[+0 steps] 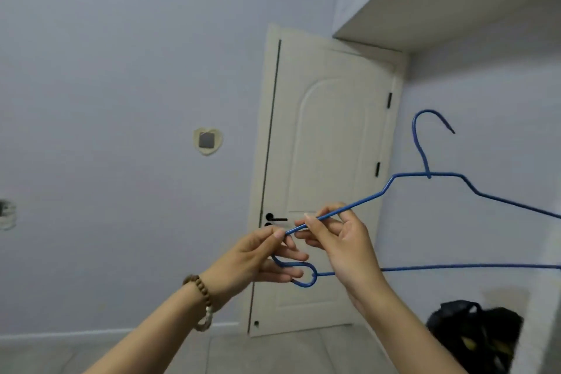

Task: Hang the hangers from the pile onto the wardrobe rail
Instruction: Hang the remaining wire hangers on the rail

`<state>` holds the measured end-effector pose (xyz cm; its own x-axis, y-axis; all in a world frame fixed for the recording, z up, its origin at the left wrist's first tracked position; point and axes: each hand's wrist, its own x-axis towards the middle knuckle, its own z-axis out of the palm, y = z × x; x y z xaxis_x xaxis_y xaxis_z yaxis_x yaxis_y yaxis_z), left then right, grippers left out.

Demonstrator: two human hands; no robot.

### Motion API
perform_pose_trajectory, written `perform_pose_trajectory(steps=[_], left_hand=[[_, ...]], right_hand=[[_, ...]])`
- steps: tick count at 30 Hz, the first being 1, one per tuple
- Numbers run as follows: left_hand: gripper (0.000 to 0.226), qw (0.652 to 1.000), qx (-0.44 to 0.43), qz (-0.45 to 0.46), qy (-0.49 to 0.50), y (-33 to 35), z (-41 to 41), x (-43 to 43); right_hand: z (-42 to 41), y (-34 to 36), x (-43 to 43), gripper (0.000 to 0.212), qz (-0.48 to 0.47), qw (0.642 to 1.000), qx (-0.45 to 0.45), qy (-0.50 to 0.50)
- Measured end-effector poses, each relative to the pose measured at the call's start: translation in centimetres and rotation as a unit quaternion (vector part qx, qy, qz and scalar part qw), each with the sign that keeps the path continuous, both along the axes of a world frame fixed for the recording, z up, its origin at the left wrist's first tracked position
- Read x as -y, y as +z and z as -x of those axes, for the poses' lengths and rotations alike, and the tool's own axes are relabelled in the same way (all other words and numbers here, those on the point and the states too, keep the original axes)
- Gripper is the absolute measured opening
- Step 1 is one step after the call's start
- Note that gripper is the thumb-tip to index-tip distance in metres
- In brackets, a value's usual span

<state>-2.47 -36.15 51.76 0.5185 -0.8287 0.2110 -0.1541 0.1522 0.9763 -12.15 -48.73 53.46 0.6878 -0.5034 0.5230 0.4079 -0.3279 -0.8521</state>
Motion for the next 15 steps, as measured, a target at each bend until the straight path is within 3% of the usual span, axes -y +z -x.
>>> perform_pose_trajectory(steps=[8,15], left_hand=[[0.029,0.989,0.041,0.054,-0.129,6.7,11.7,14.0],[0.028,0.974,0.034,0.092,-0.204,9.8,22.1,24.9]], right_hand=[[14.7,6.3,10.5,0.011,0.046,0.986,0.058,-0.149],[25.9,9.5,20.0,0.011,0.071,0.97,0.073,-0.221]])
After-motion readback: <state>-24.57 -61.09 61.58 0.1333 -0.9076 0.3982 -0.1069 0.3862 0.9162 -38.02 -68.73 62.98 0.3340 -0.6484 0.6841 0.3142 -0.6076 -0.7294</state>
